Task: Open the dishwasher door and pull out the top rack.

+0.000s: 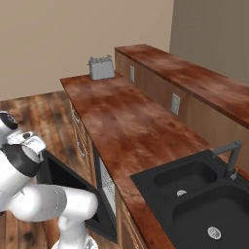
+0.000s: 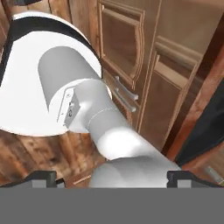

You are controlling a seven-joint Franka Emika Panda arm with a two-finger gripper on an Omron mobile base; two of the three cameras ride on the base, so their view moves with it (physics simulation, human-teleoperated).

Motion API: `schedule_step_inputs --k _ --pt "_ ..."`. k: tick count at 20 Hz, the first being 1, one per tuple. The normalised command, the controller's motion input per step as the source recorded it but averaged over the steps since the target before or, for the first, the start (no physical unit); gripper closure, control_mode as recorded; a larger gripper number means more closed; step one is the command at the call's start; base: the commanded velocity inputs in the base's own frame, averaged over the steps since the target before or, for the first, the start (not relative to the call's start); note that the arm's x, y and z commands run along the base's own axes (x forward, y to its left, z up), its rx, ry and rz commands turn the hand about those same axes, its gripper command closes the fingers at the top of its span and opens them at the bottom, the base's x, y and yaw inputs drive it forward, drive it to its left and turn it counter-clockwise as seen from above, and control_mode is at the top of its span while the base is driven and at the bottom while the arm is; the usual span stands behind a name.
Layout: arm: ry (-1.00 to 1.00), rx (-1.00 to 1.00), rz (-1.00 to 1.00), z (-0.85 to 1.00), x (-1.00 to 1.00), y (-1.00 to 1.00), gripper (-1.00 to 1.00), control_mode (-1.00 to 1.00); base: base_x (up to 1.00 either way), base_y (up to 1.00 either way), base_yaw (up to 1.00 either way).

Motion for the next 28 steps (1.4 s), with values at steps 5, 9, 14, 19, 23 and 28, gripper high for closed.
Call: schedule_step_inputs --k 5,9,14,19,23,28 --pt "-0.17 -0.26 0.00 -0.42 0.47 -0.04 -1.00 -1.00 0.00 0.00 0.00" --pt "0.00 -0.01 -0.04 0.00 0.40 -0.36 -1.00 -1.00 0.00 0.00 0.00" --pt "0.05 0.04 -0.07 0.00 0.26 -0.54 -1.00 -1.00 0.00 0.00 0.00" --pt "0.06 0.03 -0.05 -0.06 0.12 -0.60 -1.00 -1.00 0.00 0.00 0.00" --pt "0.01 0.00 0.00 -0.41 0.01 -0.19 -1.00 -1.00 0.00 0.00 0.00" --pt "0.00 -0.02 0.00 -0.30 0.08 0.00 -1.00 -1.00 0.00 0.00 0.00"
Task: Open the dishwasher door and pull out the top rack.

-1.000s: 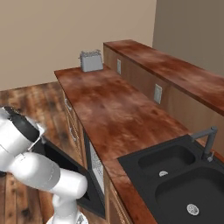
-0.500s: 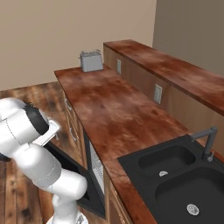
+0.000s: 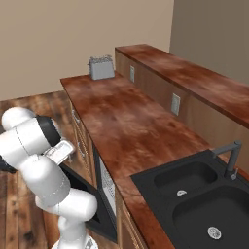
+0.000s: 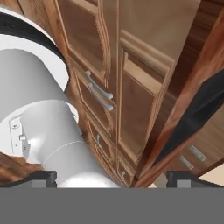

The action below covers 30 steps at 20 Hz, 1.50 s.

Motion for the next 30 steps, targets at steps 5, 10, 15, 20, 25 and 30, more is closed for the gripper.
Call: schedule_step_inputs --k 5,10,15,20,25,30 --pt "-0.02 -0.03 0.00 -0.17 0.21 0.00 -1.00 -1.00 0.00 0.00 0.00" --pt "-0.02 -0.02 0.00 -0.11 0.36 -0.02 -1.00 -1.00 0.00 0.00 0.00" --pt "-0.06 -0.13 0.00 -0.35 0.29 0.00 -1.00 -1.00 0.00 0.00 0.00" --pt "-0.08 -0.18 0.00 -0.54 0.13 0.01 -1.00 -1.00 0.00 0.00 0.00" --pt "-0.08 -0.14 0.00 -0.19 0.33 0.00 -1.00 -1.00 0.00 0.00 0.00" --pt "-0.09 -0.14 0.00 -0.06 0.43 0.00 -1.00 -1.00 0.00 0.00 0.00"
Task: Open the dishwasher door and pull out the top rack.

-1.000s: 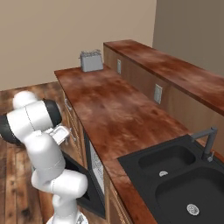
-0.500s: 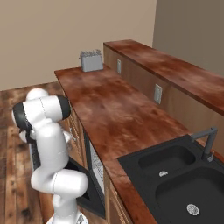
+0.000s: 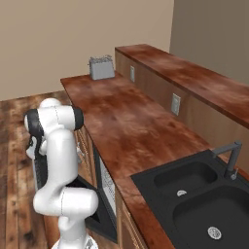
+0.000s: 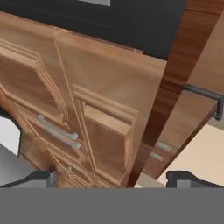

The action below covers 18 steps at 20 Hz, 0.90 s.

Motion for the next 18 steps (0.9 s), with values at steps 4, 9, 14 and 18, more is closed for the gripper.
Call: schedule_step_inputs --k 4,9,14,18 --pt "-0.10 -0.12 0.00 -0.07 0.37 0.00 -1.00 -1.00 0.00 0.00 0.00" --pt "-0.08 -0.13 -0.01 -0.34 0.31 0.01 -1.00 -1.00 0.00 0.00 0.00" --pt "-0.07 -0.09 -0.05 -0.17 0.24 0.00 -1.00 -1.00 0.00 0.00 0.00" --pt "-0.04 -0.01 -0.08 -0.10 0.24 0.00 -1.00 -1.00 0.00 0.00 0.00"
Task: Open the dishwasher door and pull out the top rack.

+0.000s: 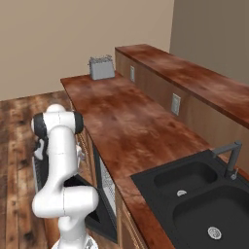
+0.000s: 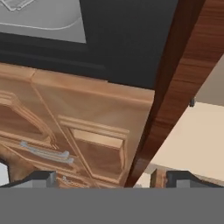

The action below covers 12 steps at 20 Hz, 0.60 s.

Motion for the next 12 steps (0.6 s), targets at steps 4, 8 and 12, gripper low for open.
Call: schedule_step_inputs --k 4,8,12 --pt "-0.01 0.00 -0.03 -0.09 0.22 -0.04 -1.00 -1.00 0.00 0.00 0.00" --pt "0.00 0.00 0.00 -0.24 0.14 -0.09 -1.00 -1.00 0.00 0.00 0.00" --pt "-0.02 0.00 0.04 -0.34 0.16 -0.03 -1.00 -1.00 0.00 0.00 0.00"
